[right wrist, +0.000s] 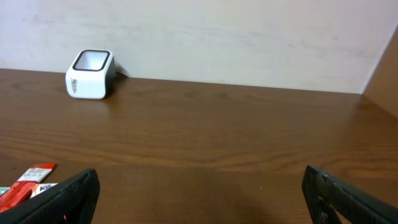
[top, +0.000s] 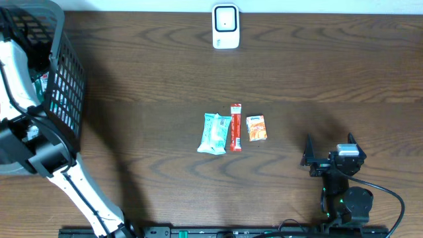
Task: Scan the item barcode
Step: 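Grasp the clear round container in the basket with the left gripper, then lift the clear container and carry it toward the table items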
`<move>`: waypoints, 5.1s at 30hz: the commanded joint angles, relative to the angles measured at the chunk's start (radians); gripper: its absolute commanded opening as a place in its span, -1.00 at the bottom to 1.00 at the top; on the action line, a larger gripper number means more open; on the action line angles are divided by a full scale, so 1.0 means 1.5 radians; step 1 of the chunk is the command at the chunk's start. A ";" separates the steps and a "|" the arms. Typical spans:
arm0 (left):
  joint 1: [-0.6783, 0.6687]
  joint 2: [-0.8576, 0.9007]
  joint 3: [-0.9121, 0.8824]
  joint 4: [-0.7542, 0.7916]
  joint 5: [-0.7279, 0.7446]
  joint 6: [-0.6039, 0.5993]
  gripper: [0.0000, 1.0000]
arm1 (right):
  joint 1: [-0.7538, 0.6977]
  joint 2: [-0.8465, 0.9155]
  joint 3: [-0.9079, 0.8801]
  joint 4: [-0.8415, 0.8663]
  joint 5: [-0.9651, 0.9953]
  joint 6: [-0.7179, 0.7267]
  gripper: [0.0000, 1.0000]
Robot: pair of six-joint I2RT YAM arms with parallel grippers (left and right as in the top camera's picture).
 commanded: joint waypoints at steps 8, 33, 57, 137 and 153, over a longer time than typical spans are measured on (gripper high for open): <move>0.000 -0.034 -0.005 0.022 0.126 0.044 0.85 | -0.006 -0.002 -0.001 -0.003 -0.003 -0.003 0.98; -0.003 0.090 -0.005 0.020 0.063 0.025 0.85 | -0.006 -0.002 -0.001 -0.003 -0.003 -0.003 0.98; 0.021 0.039 -0.005 0.018 0.179 0.007 0.89 | -0.006 -0.002 -0.001 -0.003 -0.003 -0.003 0.98; -0.136 -0.523 0.014 -0.155 -0.026 -0.044 0.27 | -0.006 -0.002 -0.001 -0.003 -0.003 -0.003 0.99; -0.453 -0.522 -0.107 -0.417 -0.033 -0.099 0.23 | -0.006 -0.002 -0.001 -0.003 -0.003 -0.003 0.99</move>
